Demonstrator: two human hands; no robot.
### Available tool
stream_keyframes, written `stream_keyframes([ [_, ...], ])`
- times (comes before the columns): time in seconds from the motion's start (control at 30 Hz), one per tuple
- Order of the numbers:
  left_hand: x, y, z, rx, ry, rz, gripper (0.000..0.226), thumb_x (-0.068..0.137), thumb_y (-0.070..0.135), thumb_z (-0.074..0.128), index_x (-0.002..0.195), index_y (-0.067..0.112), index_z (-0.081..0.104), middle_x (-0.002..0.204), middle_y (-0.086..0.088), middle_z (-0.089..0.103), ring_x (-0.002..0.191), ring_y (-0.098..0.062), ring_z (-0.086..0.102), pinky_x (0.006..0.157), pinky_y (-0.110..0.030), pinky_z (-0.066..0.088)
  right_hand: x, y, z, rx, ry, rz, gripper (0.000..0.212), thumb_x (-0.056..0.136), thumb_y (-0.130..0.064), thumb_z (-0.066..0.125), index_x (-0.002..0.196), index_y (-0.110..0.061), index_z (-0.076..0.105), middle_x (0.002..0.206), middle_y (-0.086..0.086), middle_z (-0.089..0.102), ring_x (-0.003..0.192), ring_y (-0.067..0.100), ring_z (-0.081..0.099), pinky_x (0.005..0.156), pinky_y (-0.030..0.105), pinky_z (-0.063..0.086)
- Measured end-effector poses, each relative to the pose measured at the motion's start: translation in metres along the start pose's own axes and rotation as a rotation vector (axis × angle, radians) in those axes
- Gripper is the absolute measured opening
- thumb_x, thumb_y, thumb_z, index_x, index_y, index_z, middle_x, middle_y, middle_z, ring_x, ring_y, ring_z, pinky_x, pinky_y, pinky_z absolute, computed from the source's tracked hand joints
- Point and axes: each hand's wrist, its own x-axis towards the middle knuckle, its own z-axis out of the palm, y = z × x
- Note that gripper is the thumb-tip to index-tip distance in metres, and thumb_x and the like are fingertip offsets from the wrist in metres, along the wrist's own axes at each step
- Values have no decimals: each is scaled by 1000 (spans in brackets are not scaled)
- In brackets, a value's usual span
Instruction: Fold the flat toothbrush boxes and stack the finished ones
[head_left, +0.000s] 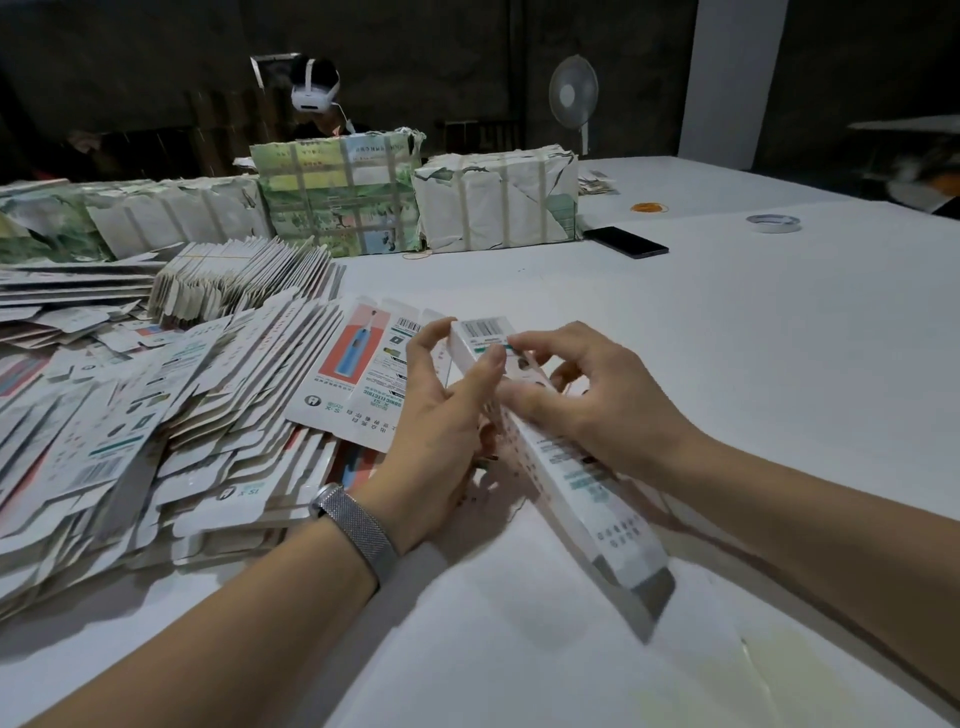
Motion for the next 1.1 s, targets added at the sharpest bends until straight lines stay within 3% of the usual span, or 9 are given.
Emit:
stream_keyframes([
  [0.13, 0, -2, 0, 51, -61, 26, 59, 83, 48, 71, 128, 44, 33, 74, -4, 72, 49, -16, 60, 43, -23, 48, -2, -12, -23, -240, -161, 54, 78, 62, -61, 71, 136, -40, 57, 109, -23, 55, 84, -9, 57, 64, 7, 41],
  [0.3, 5, -4, -1, 57, -8, -7, 41, 86, 53, 60, 123, 47, 43, 70, -2, 66, 53, -12, 57, 44, -20, 44, -1, -19, -53, -310, -35, 110, 63, 72, -46, 80, 131, -40, 61, 103, -24, 59, 70, -5, 61, 57, 11, 41],
  [0.4, 6, -5, -2, 96, 26, -37, 13, 102, 39, 50, 114, 41, 56, 67, -3, 62, 54, -13, 50, 43, -22, 39, -12, -6, -96, -549, 67, 149, 65, 69, -51, 76, 131, -40, 61, 104, -19, 55, 87, 6, 58, 73, 26, 44],
  [0.57, 5, -7, -1, 173, 4, -59, 18, 105, 33, 48, 108, 40, 64, 69, -4, 59, 53, -14, 47, 50, -27, 31, -51, 46, -196, -945, 141, 465, 62, 77, -54, 71, 135, -36, 59, 119, -3, 59, 106, 22, 55, 82, 35, 45],
  [0.7, 5, -7, -3, 188, -5, -59, 20, 104, 28, 50, 106, 37, 68, 67, -6, 59, 51, -14, 47, 46, -24, 33, -80, 79, -258, -1126, 78, 650, 49, 80, -52, 67, 124, -32, 64, 113, -4, 59, 95, 20, 54, 76, 35, 50],
  [0.77, 6, -8, -4, 185, -12, -69, 21, 103, 25, 52, 104, 36, 69, 64, -5, 58, 47, -12, 47, 42, -19, 33, -91, 88, -280, -1146, 132, 682, 42, 82, -50, 66, 119, -30, 67, 112, -6, 61, 94, 18, 54, 80, 35, 52],
  [0.87, 10, -12, -6, 196, 0, -86, 18, 100, 23, 56, 108, 33, 69, 64, -6, 55, 44, -14, 43, 51, -18, 29, -100, 95, -304, -1224, 207, 699, 32, 83, -41, 65, 114, -34, 69, 128, -6, 62, 118, 18, 56, 88, 33, 47],
  [0.93, 12, -13, -7, 202, 4, -85, 18, 99, 21, 57, 109, 31, 69, 63, -6, 53, 41, -15, 41, 53, -20, 26, -101, 101, -311, -1319, 204, 694, 31, 85, -36, 63, 115, -35, 69, 129, -4, 60, 122, 19, 54, 92, 33, 46],
  [1.1, 10, -11, -4, 214, -7, -72, 19, 99, 15, 55, 105, 26, 69, 57, -4, 50, 36, -12, 36, 50, -14, 26, -89, 105, -289, -1239, 272, 621, 30, 89, -32, 58, 119, -31, 62, 121, -3, 54, 115, 24, 53, 79, 34, 43],
])
